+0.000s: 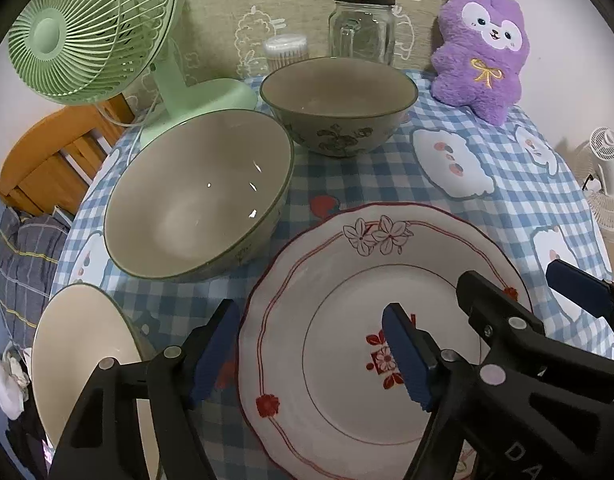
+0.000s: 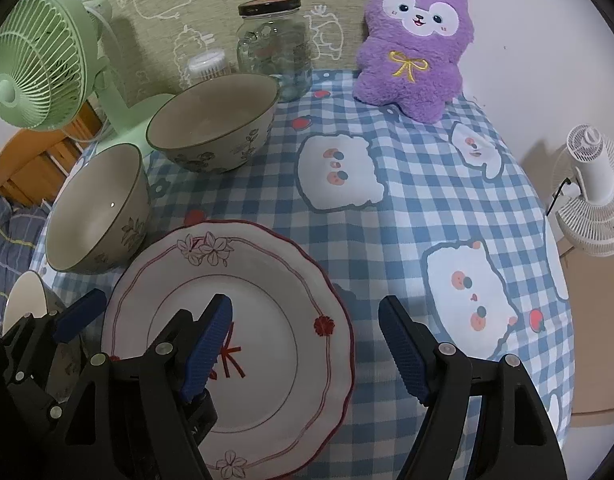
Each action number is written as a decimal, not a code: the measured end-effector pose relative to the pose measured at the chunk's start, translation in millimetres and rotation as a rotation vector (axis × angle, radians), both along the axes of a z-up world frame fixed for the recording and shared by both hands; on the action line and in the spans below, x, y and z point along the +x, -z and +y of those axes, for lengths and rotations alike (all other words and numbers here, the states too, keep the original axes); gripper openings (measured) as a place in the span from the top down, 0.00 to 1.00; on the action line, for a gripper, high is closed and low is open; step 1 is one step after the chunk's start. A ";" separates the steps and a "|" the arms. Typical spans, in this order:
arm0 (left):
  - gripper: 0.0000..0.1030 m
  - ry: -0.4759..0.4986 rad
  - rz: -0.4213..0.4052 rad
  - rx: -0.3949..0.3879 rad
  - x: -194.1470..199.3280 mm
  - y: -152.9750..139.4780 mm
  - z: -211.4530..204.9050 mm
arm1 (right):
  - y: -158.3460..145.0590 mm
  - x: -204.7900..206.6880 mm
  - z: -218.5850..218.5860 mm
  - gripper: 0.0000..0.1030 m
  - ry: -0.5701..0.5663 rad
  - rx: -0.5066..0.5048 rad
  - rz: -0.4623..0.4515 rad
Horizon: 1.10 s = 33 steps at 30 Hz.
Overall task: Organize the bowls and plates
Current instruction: 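Grip the red-rimmed plate rim with both grippers and tilt it up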
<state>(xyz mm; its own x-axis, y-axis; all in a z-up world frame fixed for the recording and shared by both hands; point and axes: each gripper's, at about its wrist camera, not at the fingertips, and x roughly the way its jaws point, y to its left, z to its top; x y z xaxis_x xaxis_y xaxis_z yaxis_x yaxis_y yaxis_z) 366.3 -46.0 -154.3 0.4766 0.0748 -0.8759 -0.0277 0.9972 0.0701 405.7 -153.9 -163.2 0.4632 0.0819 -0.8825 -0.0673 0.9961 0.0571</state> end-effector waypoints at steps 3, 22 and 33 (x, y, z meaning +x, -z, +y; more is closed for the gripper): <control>0.32 0.001 0.006 0.030 3.1 2.3 -1.3 | 2.1 1.9 -1.3 0.24 0.003 0.003 0.003; 0.42 0.041 0.029 0.146 5.7 13.8 -7.9 | 26.5 10.9 -13.7 0.46 0.019 0.058 0.120; 0.50 0.030 0.038 0.068 4.3 5.9 -8.6 | 29.1 7.0 -17.4 0.62 -0.009 -0.001 0.167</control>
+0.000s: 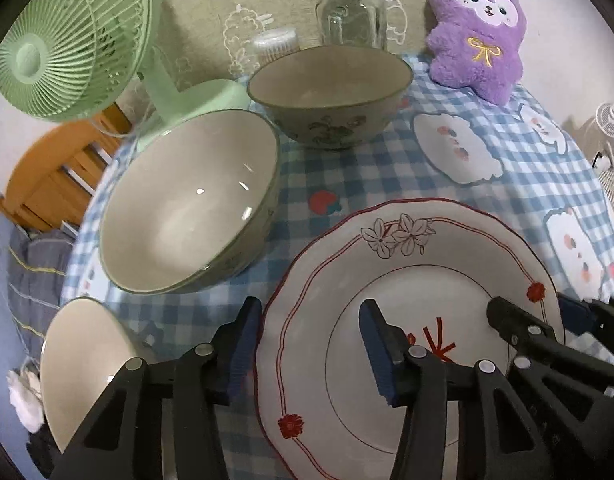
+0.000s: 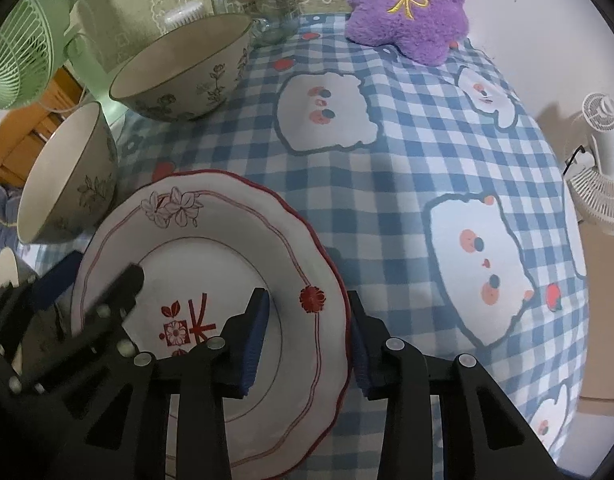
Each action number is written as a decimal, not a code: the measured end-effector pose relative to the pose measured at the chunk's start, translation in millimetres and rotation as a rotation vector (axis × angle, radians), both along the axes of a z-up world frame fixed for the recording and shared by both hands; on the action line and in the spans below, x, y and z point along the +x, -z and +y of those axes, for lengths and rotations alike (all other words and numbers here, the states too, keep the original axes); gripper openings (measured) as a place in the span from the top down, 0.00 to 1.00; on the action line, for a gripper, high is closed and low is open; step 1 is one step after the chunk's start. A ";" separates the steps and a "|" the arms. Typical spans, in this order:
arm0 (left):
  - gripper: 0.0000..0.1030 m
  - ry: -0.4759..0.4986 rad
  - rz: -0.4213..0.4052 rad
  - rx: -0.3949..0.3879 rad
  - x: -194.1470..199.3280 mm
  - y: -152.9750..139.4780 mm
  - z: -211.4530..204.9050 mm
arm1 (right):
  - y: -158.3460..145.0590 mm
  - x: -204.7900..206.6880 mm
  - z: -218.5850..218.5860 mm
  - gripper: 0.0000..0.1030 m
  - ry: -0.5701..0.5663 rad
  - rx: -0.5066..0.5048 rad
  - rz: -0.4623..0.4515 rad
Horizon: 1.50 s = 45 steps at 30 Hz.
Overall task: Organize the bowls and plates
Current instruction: 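Grip the red-rimmed plate rim with both grippers and tilt it up, then carry the red-rimmed plate with both grippers toward the yellow-flowered plate stack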
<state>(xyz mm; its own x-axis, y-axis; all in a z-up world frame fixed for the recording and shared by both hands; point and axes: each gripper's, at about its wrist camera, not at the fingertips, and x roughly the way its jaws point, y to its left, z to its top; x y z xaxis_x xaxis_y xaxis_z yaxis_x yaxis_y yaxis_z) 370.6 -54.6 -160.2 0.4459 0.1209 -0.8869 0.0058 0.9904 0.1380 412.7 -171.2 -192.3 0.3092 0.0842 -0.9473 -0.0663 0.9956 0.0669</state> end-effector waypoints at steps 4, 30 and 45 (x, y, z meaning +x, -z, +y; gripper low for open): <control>0.50 0.021 0.013 -0.034 -2.5 0.1 -7.7 | -7.6 -4.4 -9.7 0.63 0.004 -0.035 -0.028; 0.47 0.031 0.082 -0.159 -15.8 6.6 -5.4 | -0.7 -19.8 -28.5 0.49 0.028 0.019 0.026; 0.66 0.037 0.079 -0.165 -27.8 1.6 3.2 | -10.6 -28.8 -25.1 0.64 -0.010 -0.030 0.008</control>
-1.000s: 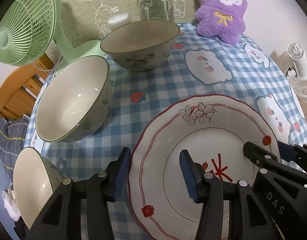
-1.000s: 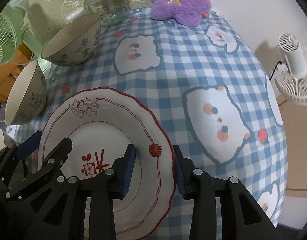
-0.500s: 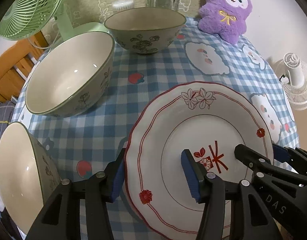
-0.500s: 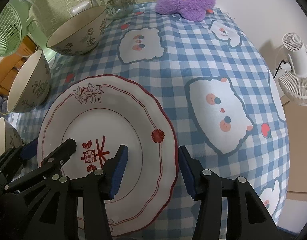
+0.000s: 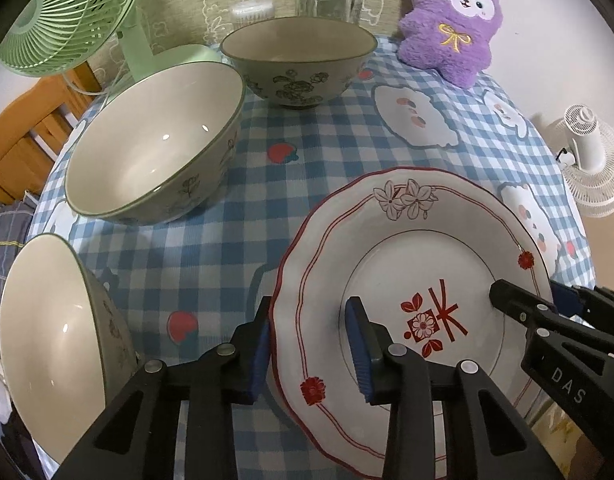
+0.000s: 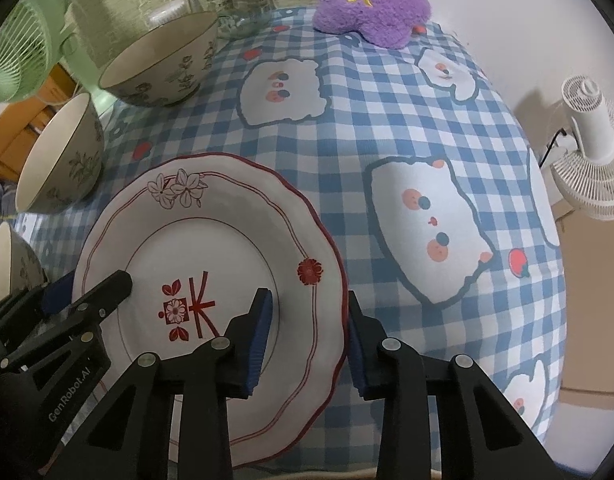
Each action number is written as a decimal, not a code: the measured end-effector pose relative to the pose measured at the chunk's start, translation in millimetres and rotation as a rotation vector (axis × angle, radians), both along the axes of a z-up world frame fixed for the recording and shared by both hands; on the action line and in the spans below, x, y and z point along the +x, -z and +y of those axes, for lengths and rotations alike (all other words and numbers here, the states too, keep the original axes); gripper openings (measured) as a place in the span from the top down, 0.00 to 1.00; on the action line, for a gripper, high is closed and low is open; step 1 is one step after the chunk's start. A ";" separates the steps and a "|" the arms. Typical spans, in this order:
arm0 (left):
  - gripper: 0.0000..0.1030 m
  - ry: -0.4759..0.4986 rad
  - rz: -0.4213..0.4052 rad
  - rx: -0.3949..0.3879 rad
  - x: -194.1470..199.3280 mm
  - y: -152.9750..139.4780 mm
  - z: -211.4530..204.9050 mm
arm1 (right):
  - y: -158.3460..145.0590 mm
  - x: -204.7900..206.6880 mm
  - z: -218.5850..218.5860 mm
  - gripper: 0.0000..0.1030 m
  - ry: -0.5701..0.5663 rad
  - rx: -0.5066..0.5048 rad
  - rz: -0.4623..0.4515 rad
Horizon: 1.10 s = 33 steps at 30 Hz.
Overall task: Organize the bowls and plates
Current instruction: 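Carry the red-rimmed plate with both grippers toward the yellow-flowered plate stack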
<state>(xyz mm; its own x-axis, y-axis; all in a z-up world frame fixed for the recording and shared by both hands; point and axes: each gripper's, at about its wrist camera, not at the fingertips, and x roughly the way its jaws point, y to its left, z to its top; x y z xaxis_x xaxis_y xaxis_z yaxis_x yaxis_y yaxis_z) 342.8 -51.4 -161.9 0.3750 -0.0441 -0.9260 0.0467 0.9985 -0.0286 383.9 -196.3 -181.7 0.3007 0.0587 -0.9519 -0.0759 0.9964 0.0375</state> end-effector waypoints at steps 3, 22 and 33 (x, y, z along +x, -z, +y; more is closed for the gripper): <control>0.66 0.007 -0.005 -0.003 -4.5 -3.2 -0.6 | -4.4 -4.6 -0.3 0.65 -0.011 -0.006 -0.011; 0.68 0.043 -0.053 -0.032 -31.2 -42.5 -17.2 | -50.6 -38.3 -18.0 0.65 0.029 -0.020 -0.076; 0.68 0.094 -0.080 -0.029 -60.1 -72.8 -46.1 | -81.6 -78.2 -44.9 0.65 0.079 -0.018 -0.098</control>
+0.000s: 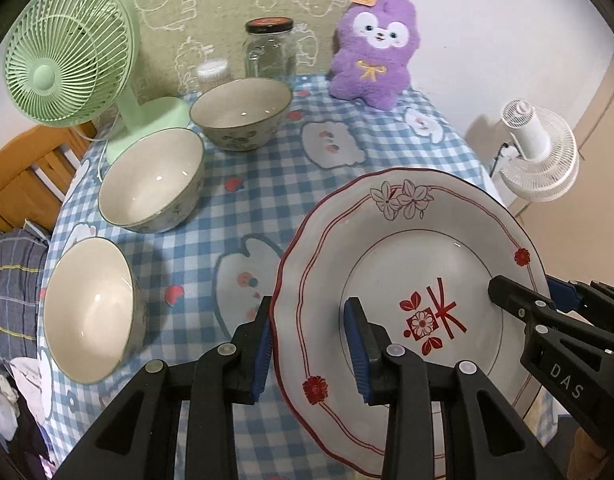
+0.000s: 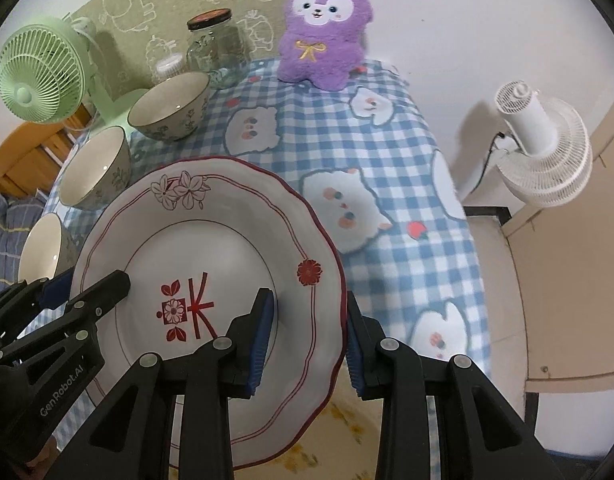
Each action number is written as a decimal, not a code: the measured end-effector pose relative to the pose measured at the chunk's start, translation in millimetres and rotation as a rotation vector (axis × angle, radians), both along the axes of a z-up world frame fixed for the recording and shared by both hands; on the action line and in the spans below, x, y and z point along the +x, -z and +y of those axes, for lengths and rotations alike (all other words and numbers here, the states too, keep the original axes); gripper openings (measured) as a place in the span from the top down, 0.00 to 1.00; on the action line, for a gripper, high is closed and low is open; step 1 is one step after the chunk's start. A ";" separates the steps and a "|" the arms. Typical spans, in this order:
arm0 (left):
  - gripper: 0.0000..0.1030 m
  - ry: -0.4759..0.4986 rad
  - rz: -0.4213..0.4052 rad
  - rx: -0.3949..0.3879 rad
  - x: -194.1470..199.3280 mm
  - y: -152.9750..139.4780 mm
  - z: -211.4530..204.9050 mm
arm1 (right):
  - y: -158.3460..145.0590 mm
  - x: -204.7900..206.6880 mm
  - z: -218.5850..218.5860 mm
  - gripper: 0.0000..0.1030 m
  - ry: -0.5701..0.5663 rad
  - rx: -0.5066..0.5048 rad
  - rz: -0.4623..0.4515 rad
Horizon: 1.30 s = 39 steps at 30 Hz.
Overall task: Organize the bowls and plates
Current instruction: 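Carry the red-rimmed plate with both grippers toward the yellow-flowered plate stack, then lower the red-rimmed plate onto the yellow-flowered plates with both grippers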
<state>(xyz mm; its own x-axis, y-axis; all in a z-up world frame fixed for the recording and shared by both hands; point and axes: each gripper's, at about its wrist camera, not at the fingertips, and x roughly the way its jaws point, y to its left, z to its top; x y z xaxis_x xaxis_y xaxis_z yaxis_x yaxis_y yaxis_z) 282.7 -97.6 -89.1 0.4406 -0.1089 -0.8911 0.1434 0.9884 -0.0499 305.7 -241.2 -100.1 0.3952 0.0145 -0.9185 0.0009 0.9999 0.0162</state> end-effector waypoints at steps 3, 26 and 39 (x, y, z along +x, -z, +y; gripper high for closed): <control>0.68 0.015 0.004 -0.001 -7.8 -0.9 -9.0 | -1.6 -10.5 -7.6 0.65 0.011 -0.005 -0.001; 0.67 0.098 0.029 0.037 -53.0 20.8 -67.6 | 24.8 -77.3 -61.4 0.65 0.108 0.017 0.039; 0.67 0.180 0.069 0.038 -65.3 34.4 -77.7 | 37.9 -98.3 -70.5 0.65 0.201 0.032 0.067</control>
<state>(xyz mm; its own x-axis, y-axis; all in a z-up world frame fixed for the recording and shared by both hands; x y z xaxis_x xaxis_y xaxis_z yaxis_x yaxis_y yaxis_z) 217.4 -175.2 -123.5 0.3546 -0.1460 -0.9235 0.3151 0.9486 -0.0290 207.4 -311.7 -138.0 0.3310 -0.0290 -0.9432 0.2025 0.9784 0.0410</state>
